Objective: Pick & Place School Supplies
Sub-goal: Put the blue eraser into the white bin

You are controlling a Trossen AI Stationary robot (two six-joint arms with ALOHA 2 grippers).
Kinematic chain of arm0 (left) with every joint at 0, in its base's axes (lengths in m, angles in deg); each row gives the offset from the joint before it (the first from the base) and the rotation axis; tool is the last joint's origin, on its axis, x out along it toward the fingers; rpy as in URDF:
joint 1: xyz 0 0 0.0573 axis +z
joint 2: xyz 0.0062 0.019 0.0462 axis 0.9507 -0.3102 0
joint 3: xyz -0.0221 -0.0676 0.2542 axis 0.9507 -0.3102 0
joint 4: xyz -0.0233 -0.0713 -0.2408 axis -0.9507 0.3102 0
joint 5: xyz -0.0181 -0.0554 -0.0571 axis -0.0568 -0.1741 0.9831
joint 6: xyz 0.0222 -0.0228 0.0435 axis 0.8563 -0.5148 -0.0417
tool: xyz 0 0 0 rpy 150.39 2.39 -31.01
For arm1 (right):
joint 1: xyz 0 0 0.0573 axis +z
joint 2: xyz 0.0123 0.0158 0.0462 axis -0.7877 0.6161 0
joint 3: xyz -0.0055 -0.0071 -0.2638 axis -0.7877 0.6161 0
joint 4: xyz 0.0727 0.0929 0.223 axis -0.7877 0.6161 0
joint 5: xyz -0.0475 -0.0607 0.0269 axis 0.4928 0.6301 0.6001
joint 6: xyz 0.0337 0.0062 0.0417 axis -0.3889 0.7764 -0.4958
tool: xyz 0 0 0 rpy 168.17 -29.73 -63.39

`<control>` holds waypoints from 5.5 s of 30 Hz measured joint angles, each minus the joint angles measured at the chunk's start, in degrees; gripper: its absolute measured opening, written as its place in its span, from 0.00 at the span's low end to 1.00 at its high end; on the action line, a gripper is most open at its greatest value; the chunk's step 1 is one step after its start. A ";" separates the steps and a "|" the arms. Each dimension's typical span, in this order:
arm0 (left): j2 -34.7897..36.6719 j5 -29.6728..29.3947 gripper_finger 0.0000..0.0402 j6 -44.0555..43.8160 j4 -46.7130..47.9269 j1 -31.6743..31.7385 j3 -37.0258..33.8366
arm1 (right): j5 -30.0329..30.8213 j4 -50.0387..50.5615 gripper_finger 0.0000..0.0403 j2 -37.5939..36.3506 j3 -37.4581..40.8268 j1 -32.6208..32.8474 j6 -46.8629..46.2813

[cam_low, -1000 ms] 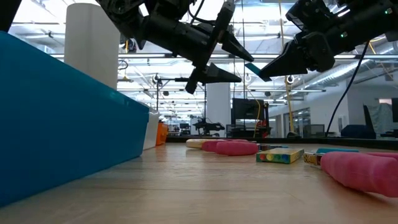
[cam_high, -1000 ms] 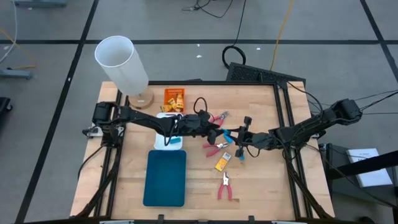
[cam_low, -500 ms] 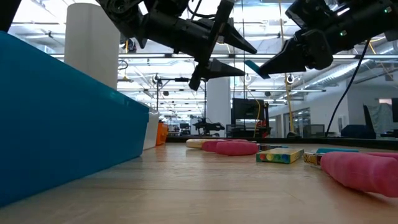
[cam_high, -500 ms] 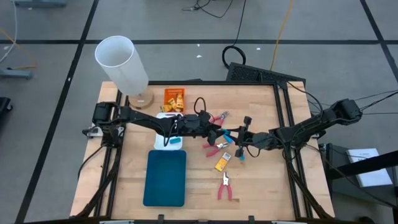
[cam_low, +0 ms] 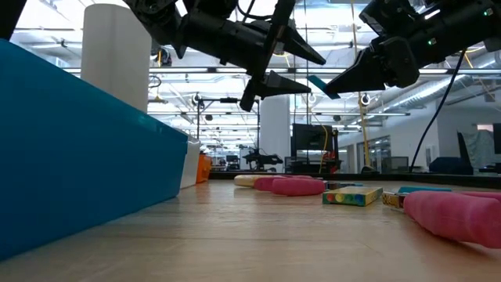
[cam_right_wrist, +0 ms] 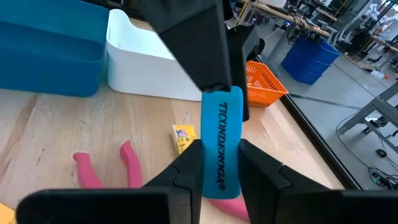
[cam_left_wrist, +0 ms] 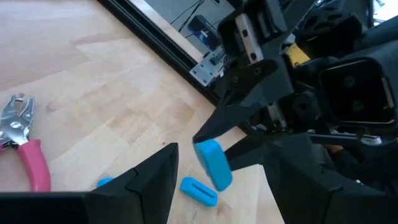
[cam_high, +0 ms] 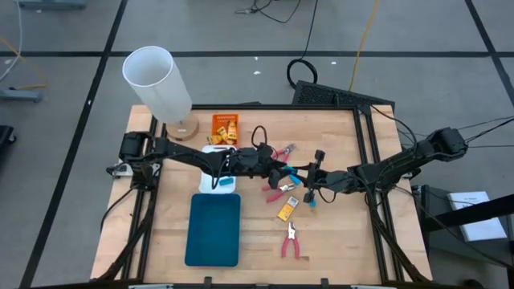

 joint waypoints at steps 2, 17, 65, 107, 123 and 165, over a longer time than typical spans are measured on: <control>0.00 0.16 0.59 0.01 -0.20 -0.01 0.00 | 0.00 -0.01 0.18 0.00 0.00 0.00 0.00; 0.00 0.15 0.12 1.69 -0.36 0.23 0.00 | 0.02 -0.03 0.18 -0.02 0.00 0.00 0.02; 24.11 -25.41 0.04 -13.34 65.34 -38.56 -3.34 | -0.12 4.74 0.58 -14.34 3.15 4.81 -14.79; 27.36 -11.66 0.75 -13.83 44.97 -35.12 -19.80 | -0.71 1.17 0.55 -14.36 3.54 4.79 -22.80; 27.85 3.83 0.77 23.63 2.14 -22.78 -28.23 | -4.68 27.46 0.55 -1.80 -9.35 4.63 -33.88; 52.01 6.08 0.77 33.56 24.65 -11.73 -30.42 | 8.81 25.18 0.55 -9.79 -11.78 -10.23 1.07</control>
